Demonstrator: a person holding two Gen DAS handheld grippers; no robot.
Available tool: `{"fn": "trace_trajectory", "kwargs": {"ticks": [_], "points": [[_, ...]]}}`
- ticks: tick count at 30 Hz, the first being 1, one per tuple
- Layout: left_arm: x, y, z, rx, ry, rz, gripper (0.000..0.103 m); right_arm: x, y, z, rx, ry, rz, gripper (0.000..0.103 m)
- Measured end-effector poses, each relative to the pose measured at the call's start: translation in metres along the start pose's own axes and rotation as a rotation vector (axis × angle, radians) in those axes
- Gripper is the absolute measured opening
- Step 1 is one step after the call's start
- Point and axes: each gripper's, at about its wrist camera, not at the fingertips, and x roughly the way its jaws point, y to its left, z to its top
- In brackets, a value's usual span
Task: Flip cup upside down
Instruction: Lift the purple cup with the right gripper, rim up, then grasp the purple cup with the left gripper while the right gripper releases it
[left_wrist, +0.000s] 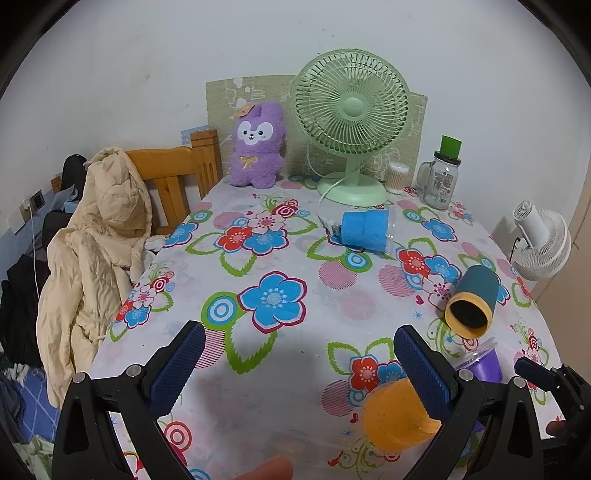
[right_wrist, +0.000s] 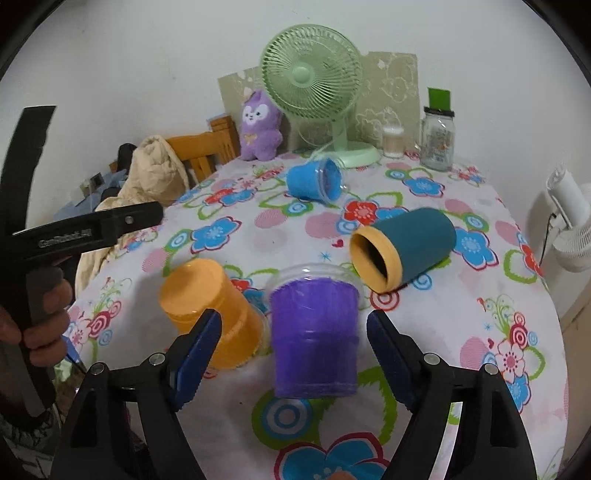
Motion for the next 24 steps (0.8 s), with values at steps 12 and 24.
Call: {"fn": "trace_trajectory", "kwargs": {"ticks": [12,24], "points": [[-0.006,-0.016,-0.001,0.026,0.004,-0.042,0.103,-0.007,-0.016,-0.006,0.044,0.013,-0.006,0.083],[-0.018,-0.071,-0.001,0.1,0.003,-0.108,0.103,-0.043,-0.059,-0.018,0.129,-0.047,-0.015,0.083]]}}
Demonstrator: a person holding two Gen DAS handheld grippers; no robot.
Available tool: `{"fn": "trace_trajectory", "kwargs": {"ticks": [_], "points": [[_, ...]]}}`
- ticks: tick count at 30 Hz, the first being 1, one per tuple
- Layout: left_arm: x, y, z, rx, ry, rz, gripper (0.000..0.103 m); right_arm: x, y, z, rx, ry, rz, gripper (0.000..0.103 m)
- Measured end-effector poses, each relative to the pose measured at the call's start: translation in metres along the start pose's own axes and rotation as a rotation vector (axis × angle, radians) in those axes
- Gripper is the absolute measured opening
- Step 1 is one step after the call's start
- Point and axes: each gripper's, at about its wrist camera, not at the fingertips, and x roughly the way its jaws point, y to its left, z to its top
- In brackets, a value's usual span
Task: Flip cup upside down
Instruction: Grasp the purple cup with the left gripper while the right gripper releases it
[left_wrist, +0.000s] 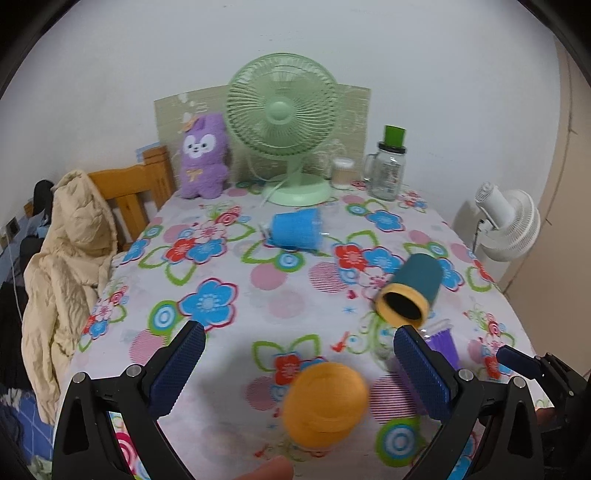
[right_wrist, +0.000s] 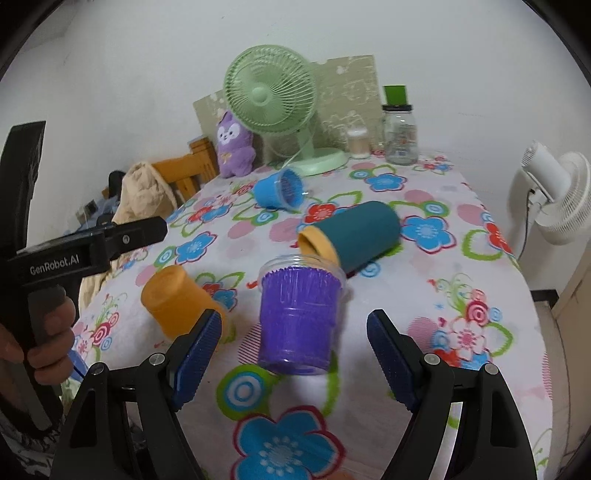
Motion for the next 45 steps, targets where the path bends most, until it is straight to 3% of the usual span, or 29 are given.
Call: {"fn": "trace_trajectory", "kwargs": {"ticks": [10,27,39,45], "points": [[0.004,-0.048,-0.005,0.043,0.034,-0.057,0.103,-0.019,-0.039,-0.014,0.078,-0.015,-0.01,0.083],[0.032,-0.1,-0.016,0.107,0.112,-0.086,0.103,-0.032,-0.078,-0.032,0.169,-0.03,-0.027,0.084],[0.058,-0.143,-0.03,0.166,0.204,-0.239,0.103,-0.045,-0.104,-0.048,0.239,-0.03,-0.066,0.084],[0.075,-0.161,-0.04,0.208,0.278,-0.273,0.103,-0.048,-0.112,-0.054,0.271,-0.031,-0.078,0.085]]}}
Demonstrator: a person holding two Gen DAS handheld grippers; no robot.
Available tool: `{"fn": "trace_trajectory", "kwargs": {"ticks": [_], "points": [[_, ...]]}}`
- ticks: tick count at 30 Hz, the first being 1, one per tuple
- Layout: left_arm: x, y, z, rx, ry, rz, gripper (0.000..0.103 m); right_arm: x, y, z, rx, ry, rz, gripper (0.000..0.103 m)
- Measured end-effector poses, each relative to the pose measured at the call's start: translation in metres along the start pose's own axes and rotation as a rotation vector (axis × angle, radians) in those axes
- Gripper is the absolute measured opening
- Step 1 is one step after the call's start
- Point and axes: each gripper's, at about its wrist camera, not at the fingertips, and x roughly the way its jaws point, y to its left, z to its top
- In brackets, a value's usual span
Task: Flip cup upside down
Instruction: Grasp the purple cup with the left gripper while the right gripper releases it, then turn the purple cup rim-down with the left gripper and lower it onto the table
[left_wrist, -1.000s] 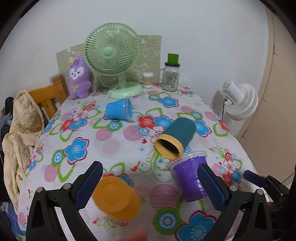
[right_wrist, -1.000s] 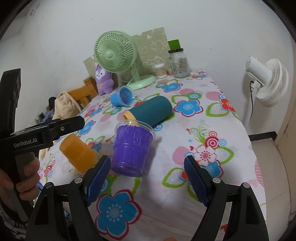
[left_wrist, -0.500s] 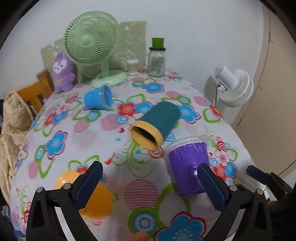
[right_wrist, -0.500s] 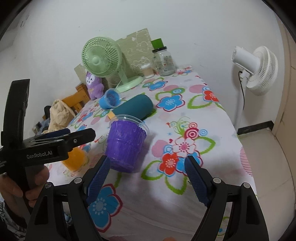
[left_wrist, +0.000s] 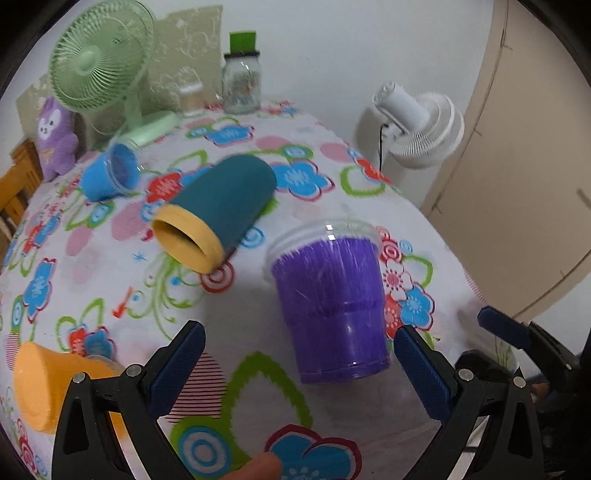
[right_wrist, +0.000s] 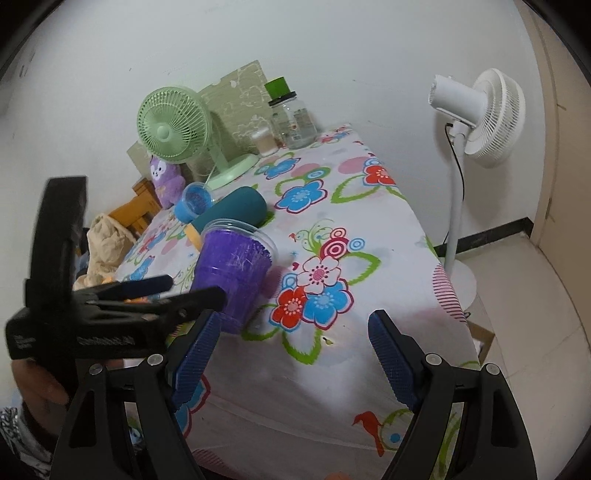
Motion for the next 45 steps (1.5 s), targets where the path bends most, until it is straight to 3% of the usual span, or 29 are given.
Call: {"fn": "trace_trajectory", "kwargs": {"ticks": [5,10,15,23,33,45], "points": [[0.012,-0.002,-0.002,0.009,0.054,-0.02,0.099,-0.002,-0.005,-0.001,0.009,-0.004,0.007,0.085],[0.015,-0.001,-0.002,0.022,0.066,-0.016,0.073,-0.003,-0.007,-0.001,0.011,-0.006,0.008,0.085],[0.016,-0.001,-0.003,0.048,0.092,-0.028,0.057,-0.003,-0.007,-0.001,0.013,-0.006,0.012,0.085],[0.002,0.006,-0.003,0.055,0.081,-0.024,0.056,-0.002,-0.003,-0.002,0.012,-0.004,0.021,0.085],[-0.045,0.023,0.002,0.072,0.073,-0.034,0.056,0.007,0.014,0.004,-0.013,-0.004,0.06,0.085],[-0.065,0.038,-0.001,0.065,0.108,-0.033,0.056,0.015,0.031,0.008,-0.045,0.005,0.089,0.085]]}}
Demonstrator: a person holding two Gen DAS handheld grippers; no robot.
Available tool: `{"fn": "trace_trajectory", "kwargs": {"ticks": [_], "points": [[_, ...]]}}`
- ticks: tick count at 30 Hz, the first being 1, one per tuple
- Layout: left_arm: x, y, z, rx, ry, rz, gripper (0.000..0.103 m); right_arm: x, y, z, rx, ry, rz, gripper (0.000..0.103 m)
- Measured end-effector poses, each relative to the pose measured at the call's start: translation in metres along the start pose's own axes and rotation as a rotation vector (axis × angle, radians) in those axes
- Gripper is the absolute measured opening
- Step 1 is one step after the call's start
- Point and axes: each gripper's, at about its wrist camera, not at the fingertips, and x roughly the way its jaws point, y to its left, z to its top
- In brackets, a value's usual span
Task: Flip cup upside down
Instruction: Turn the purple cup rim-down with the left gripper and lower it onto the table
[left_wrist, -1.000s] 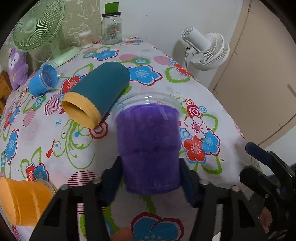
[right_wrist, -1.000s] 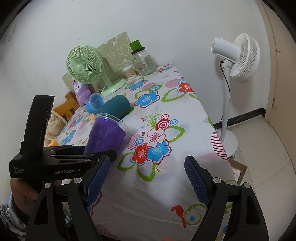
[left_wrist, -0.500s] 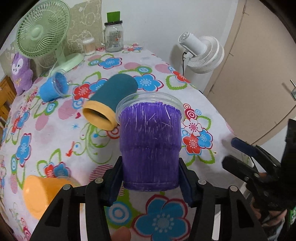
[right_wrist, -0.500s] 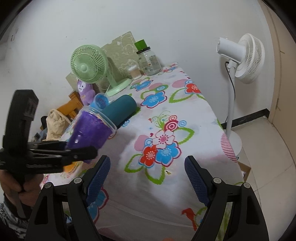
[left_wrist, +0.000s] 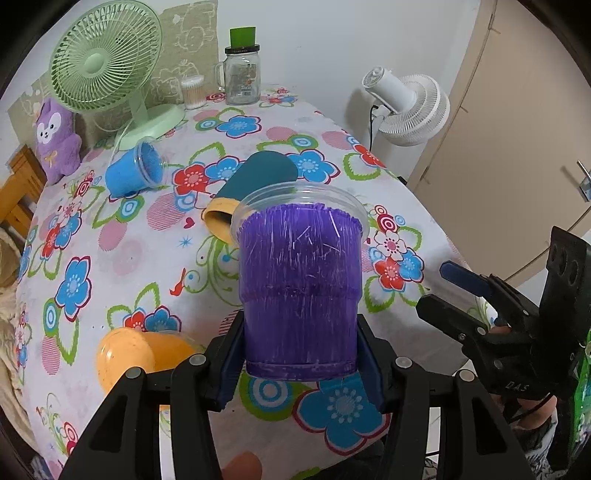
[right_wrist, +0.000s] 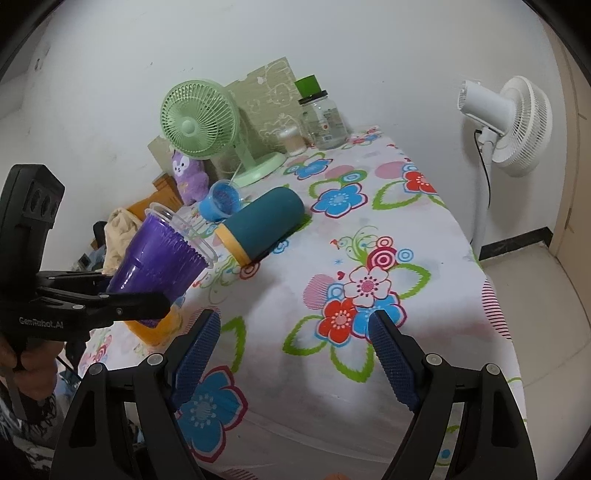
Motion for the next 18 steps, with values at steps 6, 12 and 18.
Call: {"fn": "trace_trajectory", "kwargs": {"ticks": [6,12,18], "points": [[-0.0015,0.0005,-0.0007,0.006,0.008,0.0,0.057,0.002,0.0017,-0.0003,0.0,0.003,0.004,0.085],[-0.0034,-0.0026,-0.0032,0.025,0.027,-0.003,0.057,0.0045,0.0024,-0.0006,0.003,0.004,0.01,0.085],[-0.0024,-0.0044,-0.0036,0.037,0.042,0.014,0.057,0.0081,0.0013,-0.0017,0.006,0.011,0.013,0.085]]}}
